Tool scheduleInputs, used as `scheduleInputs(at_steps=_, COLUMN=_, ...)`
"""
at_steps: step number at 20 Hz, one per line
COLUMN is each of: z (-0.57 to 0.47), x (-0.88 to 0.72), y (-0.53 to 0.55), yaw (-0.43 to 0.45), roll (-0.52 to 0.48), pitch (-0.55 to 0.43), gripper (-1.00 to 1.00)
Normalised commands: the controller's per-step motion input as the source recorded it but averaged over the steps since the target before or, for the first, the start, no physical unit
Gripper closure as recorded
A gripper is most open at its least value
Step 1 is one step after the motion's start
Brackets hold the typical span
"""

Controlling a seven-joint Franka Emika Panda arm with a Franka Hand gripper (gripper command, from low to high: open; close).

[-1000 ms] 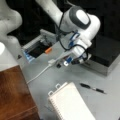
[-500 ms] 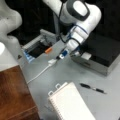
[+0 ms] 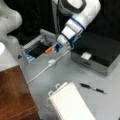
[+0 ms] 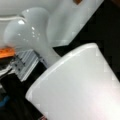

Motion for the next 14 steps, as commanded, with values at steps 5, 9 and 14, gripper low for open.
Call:
scheduleInputs(at_steps=5, z=-0.07, x=-0.57, y=-0.07, yaw=-0.093, roll=0.546, pitch=-0.449, gripper=-1.00)
scheduleInputs(at_steps=9, z=-0.06, x=-0.68, y=-0.12, yaw=-0.056, roll=0.550, pitch=-0.456, gripper=-1.00)
scheduleInputs(at_steps=14, z=-0.08, x=-0.73, y=-0.17, yaw=-0.008, roll=0.544, pitch=-0.461, gripper=-1.00)
